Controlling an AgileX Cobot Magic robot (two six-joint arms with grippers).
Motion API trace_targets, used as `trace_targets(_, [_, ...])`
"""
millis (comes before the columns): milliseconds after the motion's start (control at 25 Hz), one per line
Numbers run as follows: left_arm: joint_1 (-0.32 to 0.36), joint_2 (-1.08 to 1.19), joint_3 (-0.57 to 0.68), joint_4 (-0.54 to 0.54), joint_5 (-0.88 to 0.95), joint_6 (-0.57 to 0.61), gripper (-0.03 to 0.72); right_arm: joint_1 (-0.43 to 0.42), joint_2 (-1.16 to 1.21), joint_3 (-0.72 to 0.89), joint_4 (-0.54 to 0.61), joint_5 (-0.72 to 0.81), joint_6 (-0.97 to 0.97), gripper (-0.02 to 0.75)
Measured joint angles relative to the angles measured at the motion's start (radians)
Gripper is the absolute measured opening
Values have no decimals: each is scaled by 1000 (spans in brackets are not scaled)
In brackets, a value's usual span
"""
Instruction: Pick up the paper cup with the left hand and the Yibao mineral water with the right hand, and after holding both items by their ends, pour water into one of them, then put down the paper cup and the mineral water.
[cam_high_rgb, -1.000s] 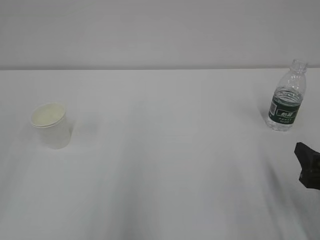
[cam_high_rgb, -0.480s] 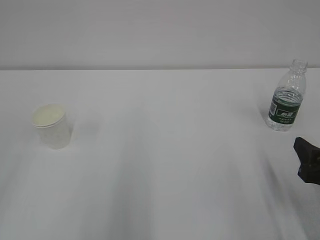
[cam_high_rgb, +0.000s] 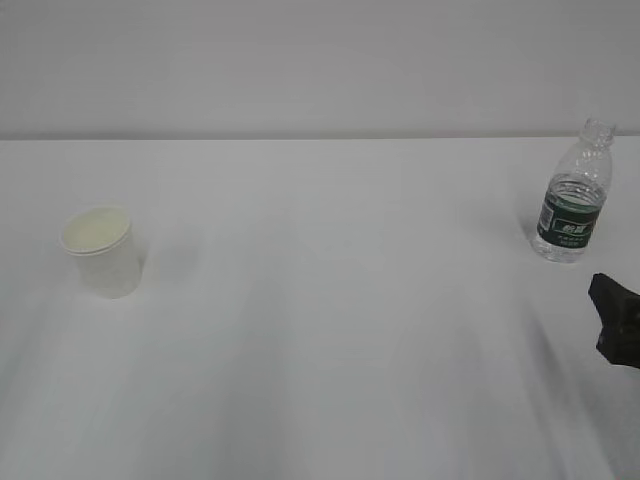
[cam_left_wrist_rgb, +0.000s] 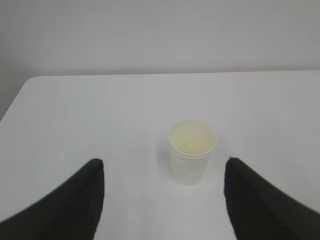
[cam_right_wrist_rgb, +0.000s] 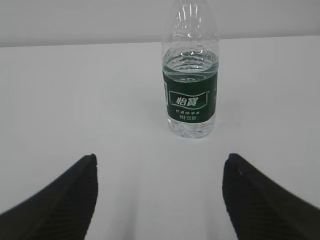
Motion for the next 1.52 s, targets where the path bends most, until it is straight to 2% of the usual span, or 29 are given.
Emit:
trace_targets(840, [-3, 379, 10, -50, -238, 0, 530, 0, 0, -18, 0, -2, 2, 589])
trace_targets(1200, [-160, 631, 10, -42, -411, 0, 530, 0, 0, -18, 0, -2, 2, 589])
trace_targets(1520, [-172, 658, 34, -42, -489, 0, 529, 0, 0, -18, 0, -2, 2, 589])
